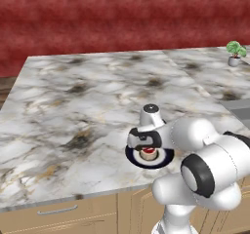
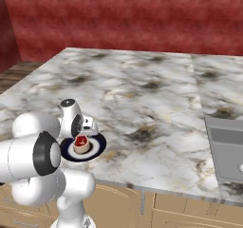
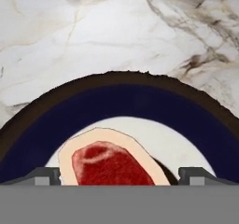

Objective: Place the steak on the counter behind the older steak on the same shelf of the fridge to maintain FIFO order. Close the fridge door when finished.

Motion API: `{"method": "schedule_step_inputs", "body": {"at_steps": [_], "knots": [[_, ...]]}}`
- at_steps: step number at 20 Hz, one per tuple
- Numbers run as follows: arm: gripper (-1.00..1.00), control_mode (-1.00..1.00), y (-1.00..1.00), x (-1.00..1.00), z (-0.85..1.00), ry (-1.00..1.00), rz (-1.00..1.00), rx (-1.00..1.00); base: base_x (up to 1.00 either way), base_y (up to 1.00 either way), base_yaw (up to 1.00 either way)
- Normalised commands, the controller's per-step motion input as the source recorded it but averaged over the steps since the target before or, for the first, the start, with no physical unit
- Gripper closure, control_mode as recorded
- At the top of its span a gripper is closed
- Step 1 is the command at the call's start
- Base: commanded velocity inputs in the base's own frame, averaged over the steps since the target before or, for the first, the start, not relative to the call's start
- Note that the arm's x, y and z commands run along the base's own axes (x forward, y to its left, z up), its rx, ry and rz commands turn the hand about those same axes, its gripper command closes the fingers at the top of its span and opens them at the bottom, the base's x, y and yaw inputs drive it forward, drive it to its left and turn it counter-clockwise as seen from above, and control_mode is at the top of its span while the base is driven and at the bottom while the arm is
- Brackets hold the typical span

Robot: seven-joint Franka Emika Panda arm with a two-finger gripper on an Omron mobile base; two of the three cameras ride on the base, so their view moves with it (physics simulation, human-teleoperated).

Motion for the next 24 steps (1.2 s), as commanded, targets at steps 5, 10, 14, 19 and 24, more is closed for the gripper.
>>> {"method": "schedule_step_inputs", "body": {"at_steps": [5,10,14,19,24], "knots": [[-1.0,-1.0,0.02,0.0,-0.45,0.05,0.02,0.0,0.0,0.0,0.0],[-1.0,-1.0,0.0,-0.22,-0.15,0.0,0.03,0.0,0.0,0.0,0.0],[-1.0,-1.0,0.02,-0.16,-0.09,0.0,0.04,0.0,0.0,0.0,0.0],[1.0,-1.0,0.07,0.0,-0.39,0.04,0.03,0.0,0.0,0.0,0.0],[1.0,-1.0,0.07,-0.09,-0.14,0.01,0.02,0.0,0.0,0.0,0.0]]}}
